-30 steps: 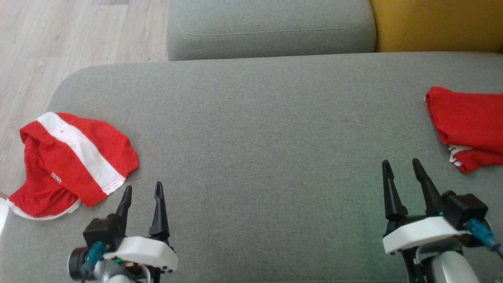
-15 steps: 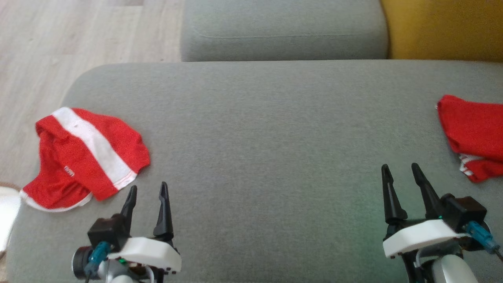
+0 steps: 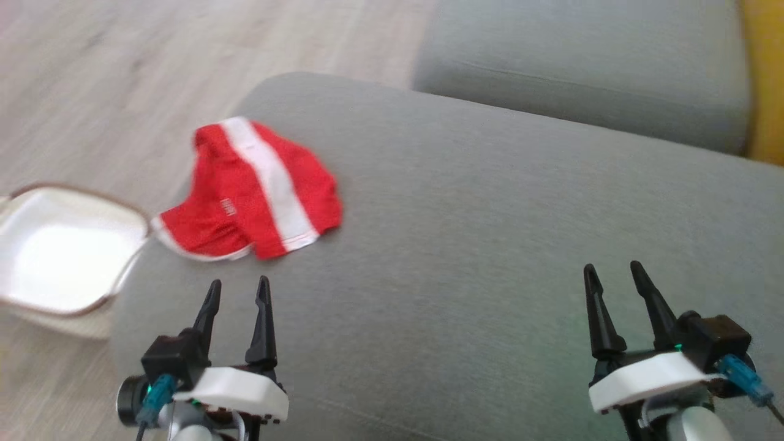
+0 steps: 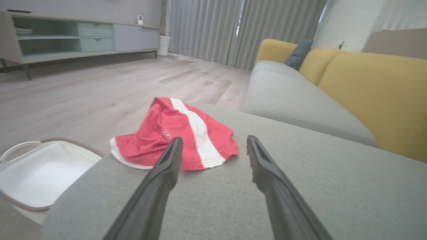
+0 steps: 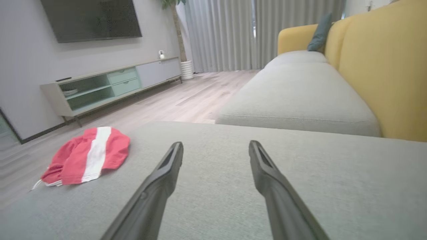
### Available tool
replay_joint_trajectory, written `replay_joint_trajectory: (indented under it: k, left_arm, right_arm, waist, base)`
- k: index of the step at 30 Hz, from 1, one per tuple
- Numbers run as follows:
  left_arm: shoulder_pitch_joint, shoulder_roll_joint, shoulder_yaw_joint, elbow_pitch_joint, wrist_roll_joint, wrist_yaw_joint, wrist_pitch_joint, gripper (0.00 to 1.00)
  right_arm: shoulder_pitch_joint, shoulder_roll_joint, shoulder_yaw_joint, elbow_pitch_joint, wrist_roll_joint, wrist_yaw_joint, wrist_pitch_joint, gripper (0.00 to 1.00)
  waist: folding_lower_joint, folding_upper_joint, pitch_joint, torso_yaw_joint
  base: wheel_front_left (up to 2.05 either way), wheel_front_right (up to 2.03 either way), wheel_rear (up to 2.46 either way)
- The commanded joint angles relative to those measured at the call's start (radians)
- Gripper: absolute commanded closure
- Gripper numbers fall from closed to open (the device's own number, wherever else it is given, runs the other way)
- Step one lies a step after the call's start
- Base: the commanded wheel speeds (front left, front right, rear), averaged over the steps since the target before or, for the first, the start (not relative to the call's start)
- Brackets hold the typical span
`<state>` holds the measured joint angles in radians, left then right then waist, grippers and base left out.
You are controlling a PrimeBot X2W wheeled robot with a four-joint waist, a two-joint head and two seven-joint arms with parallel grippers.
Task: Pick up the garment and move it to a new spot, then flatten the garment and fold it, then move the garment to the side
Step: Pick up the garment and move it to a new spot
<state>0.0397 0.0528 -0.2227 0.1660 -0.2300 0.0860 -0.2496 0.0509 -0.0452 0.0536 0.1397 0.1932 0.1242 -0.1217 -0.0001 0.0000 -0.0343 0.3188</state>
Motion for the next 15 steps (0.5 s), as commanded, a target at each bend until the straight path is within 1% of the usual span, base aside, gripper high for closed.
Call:
replay_joint_trajectory:
  k: [1,5,10,15]
  left_arm:
    - [-0.026,-0.002,0.029,-0.039,0.008,-0.001,-0.012,0.0]
    - [-0.022,0.002,0.046,-0.047,0.006,0.003,-0.012,0.0]
    - [-0.006,0.002,0.088,-0.084,-0.002,0.022,-0.012,0.0]
    - [0.013,0.001,0.111,-0.114,-0.005,0.033,-0.012,0.0]
  right_arm:
    - [-0.035,-0.005,0.026,-0.039,0.008,0.007,-0.002,0.0]
    - [-0.039,-0.005,0.035,-0.037,0.011,0.007,-0.003,0.0]
    - [-0.072,-0.005,0.074,-0.036,0.005,0.007,0.012,0.0]
    - [-0.093,-0.005,0.088,-0.028,-0.001,0.007,0.015,0.0]
  waist:
    - [0.0001,0.0,-0.006,0.114]
    - [0.0001,0.0,-0.002,0.183]
    - [0.0001,0.0,0.024,0.201]
    - [0.0001,0.0,0.039,0.21]
  base:
    - [0.0,0.0,0.0]
    - [0.0,0.0,0.0]
    - [0.0,0.0,0.0]
    - [0.0,0.0,0.0]
